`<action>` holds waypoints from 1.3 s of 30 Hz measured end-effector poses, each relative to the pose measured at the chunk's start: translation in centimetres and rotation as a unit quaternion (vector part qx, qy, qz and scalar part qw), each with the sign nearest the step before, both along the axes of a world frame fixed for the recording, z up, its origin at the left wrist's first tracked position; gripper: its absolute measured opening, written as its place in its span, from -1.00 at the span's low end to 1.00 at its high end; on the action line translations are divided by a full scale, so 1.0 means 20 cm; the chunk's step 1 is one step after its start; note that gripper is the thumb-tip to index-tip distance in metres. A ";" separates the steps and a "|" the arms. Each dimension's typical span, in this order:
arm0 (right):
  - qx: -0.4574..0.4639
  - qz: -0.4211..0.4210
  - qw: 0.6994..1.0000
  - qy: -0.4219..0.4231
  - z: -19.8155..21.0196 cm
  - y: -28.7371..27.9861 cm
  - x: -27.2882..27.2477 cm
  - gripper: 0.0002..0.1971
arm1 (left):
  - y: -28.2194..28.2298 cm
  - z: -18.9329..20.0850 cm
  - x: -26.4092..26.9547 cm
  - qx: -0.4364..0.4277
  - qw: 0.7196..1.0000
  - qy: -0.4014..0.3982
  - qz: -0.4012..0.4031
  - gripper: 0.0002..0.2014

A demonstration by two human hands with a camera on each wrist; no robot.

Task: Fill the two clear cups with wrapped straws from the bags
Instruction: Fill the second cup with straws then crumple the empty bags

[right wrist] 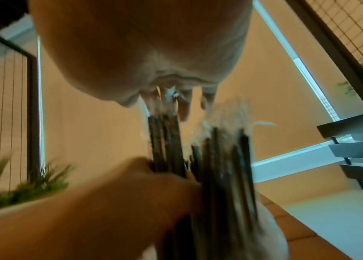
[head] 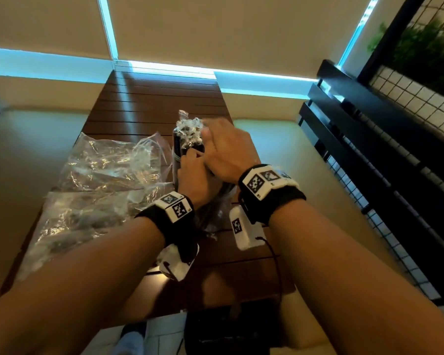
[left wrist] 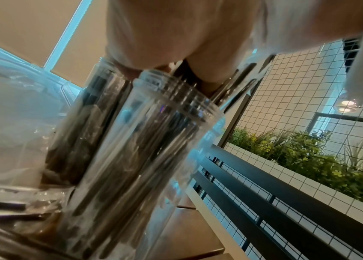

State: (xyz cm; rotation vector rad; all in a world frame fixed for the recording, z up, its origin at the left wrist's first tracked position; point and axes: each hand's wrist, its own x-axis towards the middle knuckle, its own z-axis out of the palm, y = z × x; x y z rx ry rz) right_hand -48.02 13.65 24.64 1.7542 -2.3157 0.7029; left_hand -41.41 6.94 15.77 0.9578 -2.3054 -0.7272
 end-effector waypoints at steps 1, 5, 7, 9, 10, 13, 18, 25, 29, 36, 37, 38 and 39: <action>0.044 -0.007 0.999 0.015 -0.05 0.01 -0.01 -0.59 | 0.00 0.01 0.02 -0.023 0.999 -0.030 -0.028 -0.71; 0.098 -0.027 0.993 0.064 -0.16 0.04 -0.03 -0.53 | -0.04 0.03 0.09 0.012 0.995 -0.031 -0.098 -0.68; 0.122 -0.037 0.989 0.074 -0.16 0.04 -0.04 -0.45 | -0.04 0.03 0.11 0.082 0.988 0.030 -0.124 -0.73; 0.138 -0.038 0.987 0.078 -0.16 0.03 -0.04 -0.40 | -0.06 0.04 0.16 0.135 0.981 0.036 -0.135 -0.58; 0.148 -0.037 0.985 0.081 -0.17 0.03 -0.04 -0.39 | -0.06 0.07 0.19 0.147 0.980 0.030 -0.134 -0.49; 0.171 -0.049 0.980 0.084 -0.16 0.03 -0.03 -0.36 | -0.09 0.11 0.27 0.182 0.976 0.014 -0.116 -0.46; 0.038 -0.051 0.987 0.150 -0.05 0.01 0.10 -0.48 | -0.17 0.16 0.41 0.100 0.989 -0.089 -0.068 -0.80; 0.261 0.143 0.941 0.164 -0.12 -0.08 0.43 -0.78 | -0.33 0.10 0.69 0.016 0.929 -0.369 -0.015 -0.40; 0.368 0.130 0.911 0.136 -0.33 -0.12 0.46 -0.68 | -0.37 -0.03 0.87 0.068 0.908 -0.414 0.011 -0.20; 0.407 0.105 0.906 0.051 -0.63 -0.27 0.46 -0.59 | -0.42 -0.16 1.04 0.160 0.888 -0.432 0.015 -0.16; 0.407 0.108 0.906 0.041 -0.67 -0.30 0.46 -0.54 | -0.43 -0.18 1.05 0.159 0.890 -0.426 0.011 -0.16; 0.411 0.112 0.904 0.034 -0.71 -0.33 0.46 -0.50 | -0.43 -0.18 1.06 0.157 0.893 -0.422 0.008 -0.17; 0.413 0.114 0.903 0.038 -0.74 -0.35 0.46 -0.49 | -0.43 -0.19 1.06 0.156 0.895 -0.417 0.006 -0.19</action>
